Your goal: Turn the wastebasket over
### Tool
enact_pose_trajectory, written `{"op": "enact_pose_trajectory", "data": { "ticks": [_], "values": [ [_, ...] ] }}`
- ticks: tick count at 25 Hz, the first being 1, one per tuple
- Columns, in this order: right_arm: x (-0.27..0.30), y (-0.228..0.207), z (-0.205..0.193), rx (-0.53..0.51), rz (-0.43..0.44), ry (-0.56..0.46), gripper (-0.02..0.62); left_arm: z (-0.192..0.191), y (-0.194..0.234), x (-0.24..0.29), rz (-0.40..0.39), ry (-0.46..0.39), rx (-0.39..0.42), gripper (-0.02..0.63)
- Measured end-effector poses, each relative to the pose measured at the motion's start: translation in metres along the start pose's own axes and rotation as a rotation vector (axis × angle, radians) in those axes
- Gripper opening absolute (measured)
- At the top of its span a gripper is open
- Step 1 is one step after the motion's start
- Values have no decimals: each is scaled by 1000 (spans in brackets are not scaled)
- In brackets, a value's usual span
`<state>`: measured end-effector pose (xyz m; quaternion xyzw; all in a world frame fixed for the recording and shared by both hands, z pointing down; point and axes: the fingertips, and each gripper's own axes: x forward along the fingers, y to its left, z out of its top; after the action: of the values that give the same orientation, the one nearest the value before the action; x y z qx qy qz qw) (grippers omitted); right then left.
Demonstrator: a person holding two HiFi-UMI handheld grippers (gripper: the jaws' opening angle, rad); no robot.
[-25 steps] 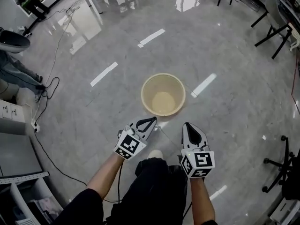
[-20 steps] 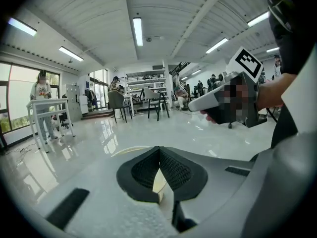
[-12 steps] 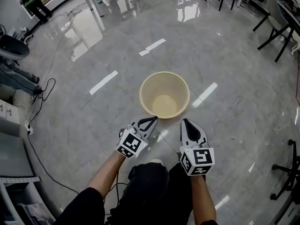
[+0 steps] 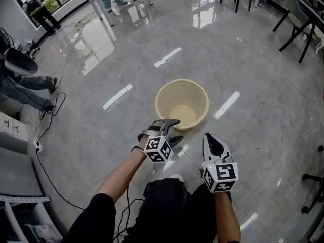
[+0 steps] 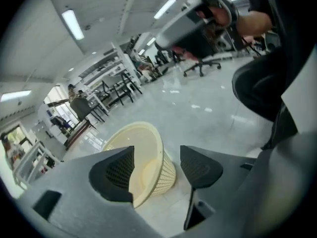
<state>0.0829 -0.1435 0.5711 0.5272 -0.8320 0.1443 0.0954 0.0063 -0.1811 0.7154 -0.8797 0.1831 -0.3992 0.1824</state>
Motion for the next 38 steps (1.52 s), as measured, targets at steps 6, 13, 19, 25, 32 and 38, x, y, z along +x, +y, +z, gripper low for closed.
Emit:
{"op": "enact_pose_trajectory", "data": {
  "ticks": [6, 13, 19, 25, 32, 38],
  "values": [
    [-13, -2, -20, -5, -21, 30, 11, -26, -18, 40, -89, 147, 177, 276],
    [-20, -11, -30, -4, -44, 48, 12, -38, -14, 62, -60, 213, 246, 128],
    [-26, -13, -33, -5, -48, 54, 11, -35, -7, 60, -7, 188, 234, 51],
    [-18, -14, -42, -1, -39, 74, 12, -17, 4, 42, 8, 72, 37, 49],
    [-7, -4, -50, -2, 0, 100, 12, -1, 20, 6, -14, -158, -514, 51],
    [7, 1, -65, 2, 30, 115, 11, -21, 7, -17, 30, -263, -794, 51]
  ]
}}
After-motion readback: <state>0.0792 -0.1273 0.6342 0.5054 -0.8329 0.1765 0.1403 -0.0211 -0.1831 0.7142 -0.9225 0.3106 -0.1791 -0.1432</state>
